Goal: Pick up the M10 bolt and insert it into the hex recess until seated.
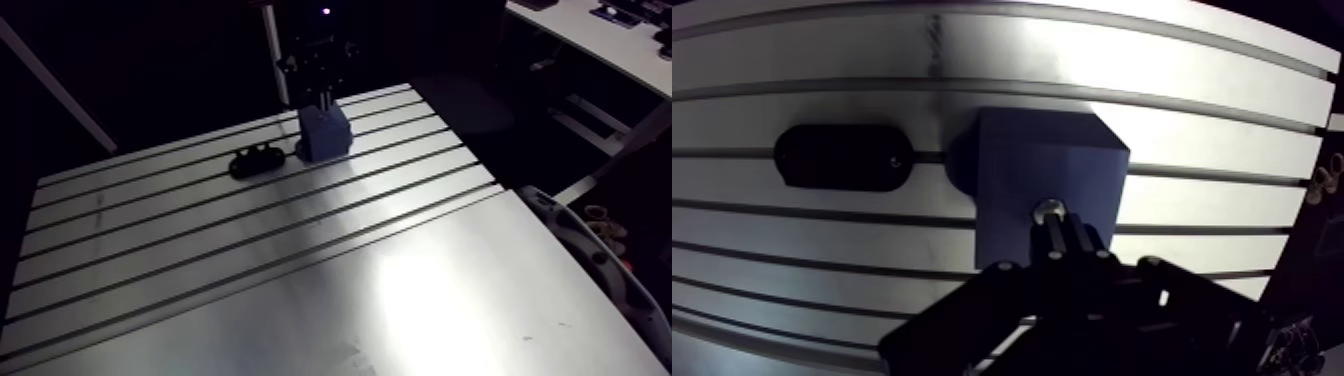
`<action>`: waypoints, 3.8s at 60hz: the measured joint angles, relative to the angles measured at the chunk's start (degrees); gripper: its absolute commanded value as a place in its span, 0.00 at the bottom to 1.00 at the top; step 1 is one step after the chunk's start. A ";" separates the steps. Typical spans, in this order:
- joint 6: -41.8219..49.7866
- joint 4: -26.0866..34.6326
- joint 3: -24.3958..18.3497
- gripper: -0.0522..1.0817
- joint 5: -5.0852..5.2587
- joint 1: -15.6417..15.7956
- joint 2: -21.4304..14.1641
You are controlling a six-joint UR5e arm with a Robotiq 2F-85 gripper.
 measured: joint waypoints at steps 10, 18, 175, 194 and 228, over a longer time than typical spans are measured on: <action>0.12 0.51 -0.08 0.05 -0.10 0.15 -0.08; 0.18 1.08 -0.16 0.05 -0.13 0.18 -0.33; 23.19 26.45 -3.16 0.05 0.50 19.26 -27.52; 23.25 26.22 -2.94 0.05 0.61 19.26 -27.65; 23.26 26.18 -1.98 0.05 0.85 19.42 -28.05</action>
